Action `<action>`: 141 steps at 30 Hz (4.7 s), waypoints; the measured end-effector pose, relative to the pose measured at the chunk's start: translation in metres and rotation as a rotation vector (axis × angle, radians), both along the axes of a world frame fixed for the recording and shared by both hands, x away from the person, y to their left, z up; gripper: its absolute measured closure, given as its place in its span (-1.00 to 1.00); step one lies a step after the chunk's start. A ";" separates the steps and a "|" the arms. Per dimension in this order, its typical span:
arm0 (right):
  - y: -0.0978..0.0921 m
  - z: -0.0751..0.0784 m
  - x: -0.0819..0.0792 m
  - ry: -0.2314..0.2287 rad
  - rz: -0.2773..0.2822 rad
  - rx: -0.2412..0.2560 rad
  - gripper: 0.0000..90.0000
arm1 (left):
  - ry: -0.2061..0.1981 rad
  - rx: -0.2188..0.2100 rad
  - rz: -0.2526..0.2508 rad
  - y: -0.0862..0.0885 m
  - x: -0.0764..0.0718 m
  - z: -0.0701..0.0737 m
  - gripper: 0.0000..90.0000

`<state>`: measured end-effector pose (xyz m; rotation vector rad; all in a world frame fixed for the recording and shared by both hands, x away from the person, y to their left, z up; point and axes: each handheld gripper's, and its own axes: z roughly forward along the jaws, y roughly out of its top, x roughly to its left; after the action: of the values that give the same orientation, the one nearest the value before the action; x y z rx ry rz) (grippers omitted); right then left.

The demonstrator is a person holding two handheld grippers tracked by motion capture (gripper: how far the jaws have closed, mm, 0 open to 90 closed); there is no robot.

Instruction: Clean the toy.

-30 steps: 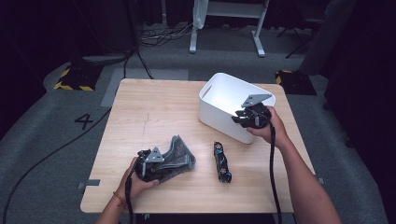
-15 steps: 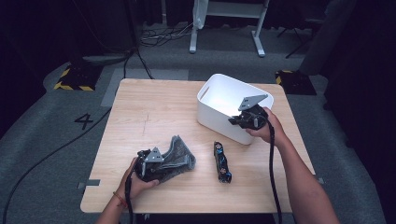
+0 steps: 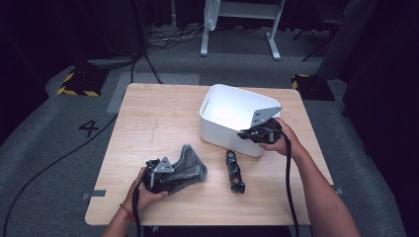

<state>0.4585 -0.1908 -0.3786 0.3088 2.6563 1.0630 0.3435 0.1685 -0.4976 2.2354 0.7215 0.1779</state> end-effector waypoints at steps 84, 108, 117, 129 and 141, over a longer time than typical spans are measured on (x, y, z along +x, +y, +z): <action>-0.017 -0.002 -0.037 0.041 0.182 0.023 0.92 | 0.031 -0.009 -0.075 -0.022 -0.011 0.000 0.48; -0.055 0.021 -0.077 -0.077 -0.109 0.195 -0.12 | 0.032 0.000 -0.086 -0.021 -0.011 0.001 0.48; -0.067 0.011 -0.121 -0.096 -0.160 0.269 -0.28 | 0.040 -0.002 -0.086 -0.018 -0.009 0.000 0.48; -0.053 -0.040 -0.144 0.023 -0.125 0.247 -0.35 | 0.036 0.005 -0.086 -0.018 -0.010 0.001 0.48; -0.011 -0.056 -0.147 0.074 -0.070 0.205 -0.37 | 0.030 0.006 -0.088 -0.019 -0.010 0.000 0.48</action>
<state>0.3115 -0.2023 -0.4344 0.4868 2.5812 1.3277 0.3331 0.1498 -0.4973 2.2747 0.6382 0.1032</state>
